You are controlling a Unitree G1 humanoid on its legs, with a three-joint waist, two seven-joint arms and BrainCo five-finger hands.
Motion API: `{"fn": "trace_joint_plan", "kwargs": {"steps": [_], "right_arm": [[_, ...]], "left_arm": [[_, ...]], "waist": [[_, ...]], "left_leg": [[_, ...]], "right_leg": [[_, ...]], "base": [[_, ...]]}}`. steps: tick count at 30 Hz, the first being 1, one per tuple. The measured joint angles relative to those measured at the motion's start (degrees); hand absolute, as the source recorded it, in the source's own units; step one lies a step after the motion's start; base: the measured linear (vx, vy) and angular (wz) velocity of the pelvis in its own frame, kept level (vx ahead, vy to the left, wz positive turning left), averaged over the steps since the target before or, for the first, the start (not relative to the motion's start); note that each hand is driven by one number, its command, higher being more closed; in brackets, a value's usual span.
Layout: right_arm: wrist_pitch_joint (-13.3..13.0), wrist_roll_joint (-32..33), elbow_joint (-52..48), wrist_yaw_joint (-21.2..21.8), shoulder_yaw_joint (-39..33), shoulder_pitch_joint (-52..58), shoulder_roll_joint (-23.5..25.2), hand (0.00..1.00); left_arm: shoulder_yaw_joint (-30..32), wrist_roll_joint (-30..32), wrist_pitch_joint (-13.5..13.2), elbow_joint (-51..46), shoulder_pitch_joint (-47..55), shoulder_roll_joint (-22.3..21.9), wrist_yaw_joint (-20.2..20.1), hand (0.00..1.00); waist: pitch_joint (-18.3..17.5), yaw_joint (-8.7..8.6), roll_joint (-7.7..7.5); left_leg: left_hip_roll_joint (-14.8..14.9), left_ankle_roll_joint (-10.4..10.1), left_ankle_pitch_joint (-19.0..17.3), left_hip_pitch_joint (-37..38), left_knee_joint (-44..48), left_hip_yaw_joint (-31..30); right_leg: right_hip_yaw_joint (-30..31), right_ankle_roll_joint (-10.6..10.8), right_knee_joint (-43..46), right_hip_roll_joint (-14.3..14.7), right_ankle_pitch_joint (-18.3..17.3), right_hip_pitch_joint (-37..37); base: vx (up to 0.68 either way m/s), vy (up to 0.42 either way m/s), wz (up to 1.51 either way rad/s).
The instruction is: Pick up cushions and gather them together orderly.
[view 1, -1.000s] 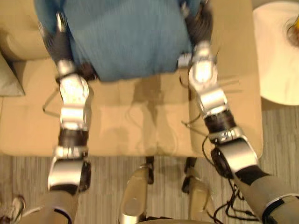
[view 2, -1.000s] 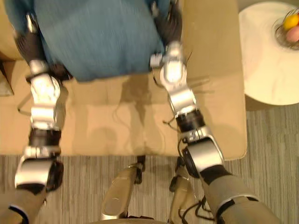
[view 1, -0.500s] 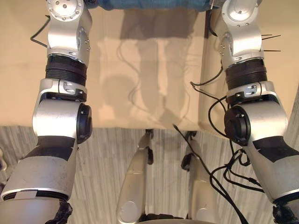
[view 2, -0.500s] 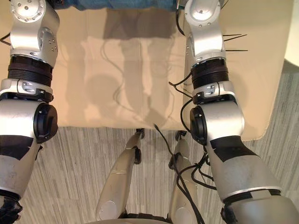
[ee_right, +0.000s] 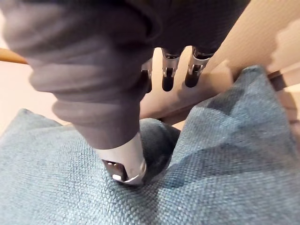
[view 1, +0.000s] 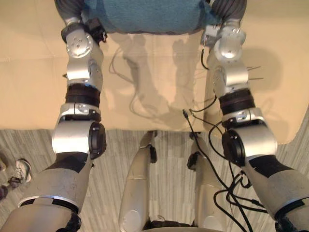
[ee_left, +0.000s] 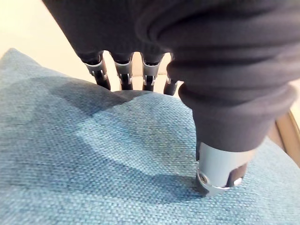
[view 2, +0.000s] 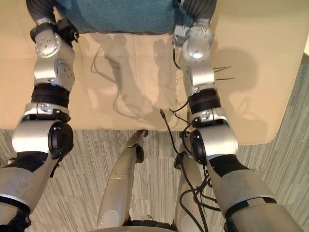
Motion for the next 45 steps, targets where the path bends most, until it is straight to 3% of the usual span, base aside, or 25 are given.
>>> {"fn": "trace_joint_plan", "kwargs": {"steps": [8,11,16,18,20,21,22,24,31,36,43,45], "right_arm": [[-2.1,-4.7,-15.1,1.9,4.0,11.4,-4.4,0.0],[-2.5,-6.7,-24.2,4.2,6.0,20.8,-8.0,0.0],[-4.5,-7.3,-32.8,9.0,5.9,44.4,-9.5,0.0],[-4.5,-7.9,-31.9,11.8,6.1,55.5,-8.9,0.0],[-4.7,-8.0,-28.8,15.2,5.5,64.7,-8.4,0.0],[-4.7,-8.2,-27.9,15.8,4.9,67.0,-8.2,0.0],[-4.9,-8.4,-25.3,17.4,3.6,71.4,-7.1,0.0],[-4.9,-8.5,-18.4,20.6,2.3,76.9,-5.4,0.0],[-4.9,-11.1,-4.2,25.3,1.1,81.6,-4.1,0.0],[-4.7,-12.9,1.4,26.5,-0.7,83.5,-4.2,0.0],[-4.4,-12.8,3.5,26.4,-1.2,81.4,-4.3,0.0],[-4.4,-12.6,3.5,26.2,-0.9,78.7,-4.4,0.0]], "left_arm": [[1.8,-0.4,-0.8,-9.7,10.2,6.2,-0.2,0.0],[1.9,-0.9,-3.0,-20.2,20.6,8.0,-1.2,0.0],[2.2,-1.0,-5.3,-34.5,44.0,3.8,-2.9,0.0],[1.5,-0.6,-6.0,-37.1,55.7,0.8,-5.0,0.0],[-0.6,1.0,-5.9,-36.5,65.0,-1.2,-7.9,0.0],[-1.5,1.7,-5.8,-36.2,67.2,-1.6,-8.9,0.0],[-3.4,3.3,-5.5,-35.3,70.7,-2.1,-10.7,0.0],[-5.4,7.2,-4.7,-29.2,75.5,-4.6,-14.4,0.0],[-6.3,13.0,-2.8,-13.9,79.7,-6.4,-19.0,0.0],[-6.3,14.0,-2.5,-9.0,83.0,-6.6,-20.2,0.0],[-7.2,13.9,-2.5,-7.2,82.7,-6.4,-20.2,0.0],[-7.2,13.8,-2.5,-7.5,79.8,-5.9,-20.1,0.0]], "waist": [[0.0,-1.31,0.0],[0.0,-1.22,-0.07],[-0.3,-1.21,-0.44],[-3.6,-1.24,-1.89],[-7.1,-1.41,-3.45],[-7.9,-1.49,-3.84],[-9.0,-2.34,-5.2],[-12.4,-3.13,-5.92],[-18.1,-4.65,-6.1],[-21.8,-5.15,-6.05],[-21.9,-5.86,-5.88],[-20.4,-5.94,-5.95]], "left_leg": [[2.4,0.0,0.0,4.2,-0.2,0.8],[3.2,-0.8,-1.8,7.2,-0.2,0.9],[3.7,-1.5,-3.0,15.7,-0.6,1.6],[3.5,-2.4,-3.9,18.5,-1.6,1.9],[3.2,-2.5,-3.9,22.0,-5.7,1.0],[3.3,-2.7,-3.8,22.7,-6.3,1.0],[2.5,-3.0,-3.5,24.4,-6.0,0.8],[2.5,-3.5,-3.9,27.7,-6.4,1.2],[1.8,-3.5,-5.0,38.2,-9.8,5.7],[0.8,-3.7,-5.6,44.1,-13.1,8.8],[-0.2,-2.5,-6.6,43.6,-11.3,13.0],[-0.1,-1.0,-7.0,39.4,-6.9,13.1]], "right_leg": [[1.4,0.1,1.1,2.2,-0.1,3.1],[1.9,2.1,0.2,2.9,-2.3,6.6],[1.2,0.6,-0.3,3.4,-6.6,15.0],[1.2,0.2,-2.1,3.8,-6.8,17.6],[1.1,1.1,-5.9,4.3,-7.3,21.0],[1.2,0.8,-5.7,4.5,-7.1,21.4],[1.3,-0.3,-4.4,3.9,-6.3,22.4],[1.7,-0.2,-4.2,4.1,-7.1,25.1],[5.3,0.5,-5.7,4.0,-7.6,32.2],[8.1,1.1,-7.3,3.9,-7.4,35.2],[13.1,2.5,-6.5,3.7,-5.1,32.8],[14.7,5.9,-3.3,3.5,-2.0,27.9]], "base": [[-0.01,-0.053,-0.09],[-0.02,-0.096,-0.02],[-0.03,-0.093,0.02],[-0.02,-0.049,-0.18],[0.04,-0.053,-0.22],[0.08,-0.036,-0.05],[0.07,-0.018,0.01],[0.1,-0.015,-0.1],[0.07,0.014,-0.27],[0.05,0.033,-0.27],[0.01,0.037,-0.37],[-0.14,0.074,-0.48]]}}
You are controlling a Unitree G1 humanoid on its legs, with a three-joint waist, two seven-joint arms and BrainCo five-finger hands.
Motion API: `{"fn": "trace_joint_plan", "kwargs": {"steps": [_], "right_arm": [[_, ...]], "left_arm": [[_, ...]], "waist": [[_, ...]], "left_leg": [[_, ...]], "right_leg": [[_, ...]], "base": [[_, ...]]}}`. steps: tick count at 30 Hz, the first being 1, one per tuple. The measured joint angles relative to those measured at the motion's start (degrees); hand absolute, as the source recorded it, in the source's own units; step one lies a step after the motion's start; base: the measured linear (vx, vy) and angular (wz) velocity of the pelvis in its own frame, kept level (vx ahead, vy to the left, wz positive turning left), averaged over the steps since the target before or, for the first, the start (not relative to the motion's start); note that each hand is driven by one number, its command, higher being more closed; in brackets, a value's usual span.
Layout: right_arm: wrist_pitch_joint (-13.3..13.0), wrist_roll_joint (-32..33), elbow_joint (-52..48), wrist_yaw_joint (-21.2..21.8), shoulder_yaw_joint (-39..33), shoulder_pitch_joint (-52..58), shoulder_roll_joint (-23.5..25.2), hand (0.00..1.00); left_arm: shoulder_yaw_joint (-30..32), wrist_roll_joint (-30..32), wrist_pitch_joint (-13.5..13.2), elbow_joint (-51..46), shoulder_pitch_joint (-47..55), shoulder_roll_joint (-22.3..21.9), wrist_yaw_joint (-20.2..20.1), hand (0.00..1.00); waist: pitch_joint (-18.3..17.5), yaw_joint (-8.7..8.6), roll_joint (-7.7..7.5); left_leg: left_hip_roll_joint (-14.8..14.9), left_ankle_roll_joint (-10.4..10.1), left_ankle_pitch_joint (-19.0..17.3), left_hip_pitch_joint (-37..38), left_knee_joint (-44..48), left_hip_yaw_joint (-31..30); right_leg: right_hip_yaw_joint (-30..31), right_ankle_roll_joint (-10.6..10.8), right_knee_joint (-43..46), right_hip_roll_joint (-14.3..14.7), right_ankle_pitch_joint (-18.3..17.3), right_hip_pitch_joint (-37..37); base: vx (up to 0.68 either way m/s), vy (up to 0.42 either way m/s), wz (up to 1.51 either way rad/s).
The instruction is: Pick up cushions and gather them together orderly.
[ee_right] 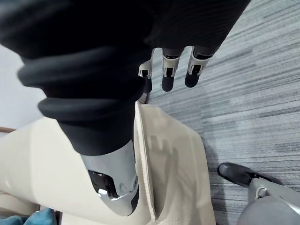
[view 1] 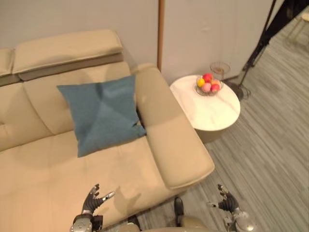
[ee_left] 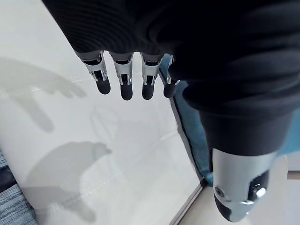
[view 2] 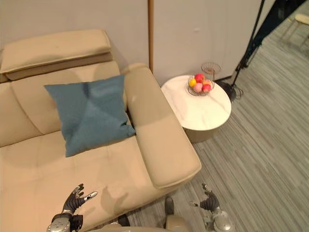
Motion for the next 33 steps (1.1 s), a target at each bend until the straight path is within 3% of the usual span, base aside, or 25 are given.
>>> {"fn": "trace_joint_plan", "kwargs": {"steps": [1,2,3,4,5,7,9,10,11,12,14,15,17,20,21,25,28,29,31,33], "right_arm": [[0.1,0.2,0.1,-0.1,0.4,-1.9,-0.2,0.0],[0.2,0.6,0.1,-0.2,0.5,-3.2,0.1,0.0],[0.2,1.4,0.6,-0.3,0.9,-2.2,0.6,0.0],[0.1,1.8,1.2,-0.3,1.1,-1.3,1.3,0.0],[0.2,1.8,2.0,-0.3,1.9,-1.2,1.8,0.0],[0.1,1.8,2.0,-0.3,1.9,-2.5,2.0,0.0],[0.1,2.0,1.6,-1.5,1.1,-5.0,1.0,0.0],[0.1,2.0,1.6,-1.8,0.9,-5.2,1.0,0.0],[0.1,2.0,1.6,-2.2,0.8,-5.2,0.7,0.0],[0.2,2.0,1.6,-2.3,0.7,-5.2,-0.1,0.0],[0.2,2.0,1.5,-2.3,0.2,-4.6,-0.6,0.0],[0.3,2.0,1.2,-2.3,-1.1,-3.6,-0.8,0.0],[0.3,2.0,0.9,-2.3,-2.1,-3.1,-1.0,0.0],[0.3,2.0,-0.6,-2.4,-2.2,-2.4,-1.5,0.0],[0.4,2.0,-0.5,-2.2,-2.1,-1.6,-1.3,0.0],[0.5,2.0,-0.5,-2.3,-2.7,-1.2,-1.2,0.0],[1.3,2.0,-0.3,-2.3,-4.6,-1.0,-0.9,0.0],[1.3,2.0,-0.3,-2.2,-5.4,-0.8,-0.8,0.0],[1.3,2.0,0.3,-2.3,-7.4,-0.7,-0.2,0.0],[1.5,2.0,0.9,-2.3,-7.9,-0.7,0.4,0.0]], "left_arm": [[0.1,0.0,-0.2,-0.5,-0.9,0.1,0.0,0.0],[0.1,0.0,-0.3,-0.7,-2.1,0.3,0.0,0.0],[0.0,0.0,-0.3,-1.0,-2.7,0.3,0.1,0.0],[0.1,0.0,-0.1,-1.0,-2.4,0.3,0.1,0.0],[0.1,-0.1,0.1,-1.2,-1.7,0.2,0.2,0.0],[0.5,-0.3,0.4,-2.1,-0.7,-0.2,0.5,0.0],[0.1,-0.9,1.0,-2.1,0.0,-2.4,0.4,0.0],[0.1,-1.2,1.0,-2.1,0.1,-2.6,0.4,0.0],[0.1,-1.2,1.0,-2.1,0.1,-3.0,0.4,0.0],[0.0,-1.3,1.0,-2.2,-0.2,-3.6,0.4,0.0],[-0.1,-2.4,0.9,-3.0,0.0,-3.6,0.4,0.0],[-0.1,-2.5,0.9,-3.3,0.1,-3.6,0.4,0.0],[-0.1,-2.5,1.0,-3.3,0.4,-3.7,0.7,0.0],[0.0,-2.5,1.0,-3.2,2.2,-3.1,1.1,0.0],[0.0,-2.8,1.0,-3.2,2.0,-3.1,1.3,0.0],[-0.1,-2.9,1.0,-4.9,2.1,-4.8,1.3,0.0],[-0.1,-2.9,1.1,-6.0,2.7,-6.2,1.3,0.0],[-0.1,-2.9,1.1,-6.3,3.6,-6.4,1.3,0.0],[-0.1,-2.9,1.1,-6.4,3.5,-6.3,1.3,0.0],[-0.2,-2.8,1.1,-6.8,3.0,-6.3,1.3,0.0]], "waist": [[1.1,0.35,1.48],[2.5,-0.44,1.85],[2.9,-0.39,1.2],[3.2,-0.32,1.06],[2.7,0.14,-0.06],[2.7,0.8,-1.55],[4.1,2.29,1.71],[4.3,2.66,1.99],[4.7,2.95,2.63],[5.2,2.94,4.1],[5.1,2.73,4.66],[5.0,2.47,4.63],[5.1,1.71,3.4],[4.9,1.53,4.42],[4.9,1.66,4.47],[4.5,2.67,4.83],[2.7,2.81,4.89],[1.1,2.63,5.3],[-0.5,1.04,5.95],[-0.5,0.93,5.77]], "left_leg": [[2.1,1.5,0.1,-1.5,0.0,0.0],[2.2,1.8,0.2,-1.4,0.0,-0.5],[1.3,1.8,0.5,-0.4,0.9,-1.8],[0.9,1.9,0.5,-0.4,2.0,-2.7],[0.6,1.8,0.5,-1.2,3.5,-3.7],[1.2,1.4,0.8,-3.4,5.7,-4.0],[3.6,-0.6,3.1,-4.6,4.4,-4.3],[3.9,-1.1,3.9,-4.6,3.8,-4.3],[4.4,-1.4,5.0,-5.1,3.5,-4.5],[5.4,-2.3,6.4,-5.4,3.0,-5.4],[5.1,-3.4,10.1,-4.1,-2.1,-6.2],[4.4,-5.7,9.1,-3.3,-6.0,-6.5],[2.7,-6.0,8.5,-2.7,-6.0,-6.1],[1.5,-3.4,4.7,-1.3,-3.1,-6.9],[1.6,-2.5,3.4,-2.2,-0.5,-6.8],[1.0,-2.6,0.9,-1.8,2.8,-7.1],[-1.7,-3.0,2.8,2.4,-3.9,-7.8],[-2.5,-2.4,5.4,4.2,-8.7,-8.1],[-3.3,-1.5,9.0,5.4,-14.1,-10.2],[-3.6,-1.2,9.2,5.5,-14.1,-10.9]], "right_leg": [[-0.1,1.6,1.7,0.3,0.7,-1.6],[-1.9,-2.1,16.6,-0.3,-8.3,-4.4],[-3.1,-0.7,33.2,-2.2,-16.3,-5.3],[-3.2,1.0,40.2,-3.4,-18.6,-4.0],[-3.0,2.3,44.1,-4.4,-20.1,-0.6],[-3.8,2.9,39.0,-4.2,-23.7,2.3],[-6.2,1.6,27.6,-1.0,-24.5,6.5],[-6.8,0.1,24.0,-0.5,-25.0,7.9],[-7.3,-3.7,19.6,0.4,-25.2,9.7],[-8.4,-5.6,16.8,1.6,-24.0,10.9],[-9.9,-6.8,16.4,2.1,-23.1,10.2],[-10.9,-7.4,16.0,1.6,-23.3,9.8],[-11.5,-7.6,15.2,-0.4,-23.7,8.8],[-9.8,-7.0,15.9,-0.9,-23.1,6.9],[-10.0,-6.3,15.6,-1.4,-20.9,7.3],[-9.5,-5.0,15.3,-2.3,-20.0,9.2],[-9.4,-3.8,13.1,-3.0,-19.8,10.8],[-9.8,-3.4,11.2,-3.0,-19.3,11.6],[-11.6,-3.0,9.0,-3.1,-18.8,12.4],[-12.0,-3.2,8.2,-3.2,-18.5,13.3]], "base": [[-0.16,0.056,-0.24],[-0.13,0.048,0.1],[-0.07,-0.011,0.51],[-0.09,-0.096,0.69],[-0.15,-0.168,0.47],[-0.17,-0.155,0.07],[-0.25,-0.103,-0.36],[-0.3,-0.113,-0.28],[-0.26,-0.119,0.0],[-0.28,-0.112,0.12],[-0.31,-0.082,0.3],[-0.3,-0.041,0.41],[-0.22,0.028,0.13],[-0.07,0.093,-0.16],[-0.07,0.113,-0.06],[-0.01,0.102,-0.03],[0.02,0.059,-0.01],[0.09,0.049,0.1],[0.14,0.052,0.4],[0.09,0.019,0.23]]}}
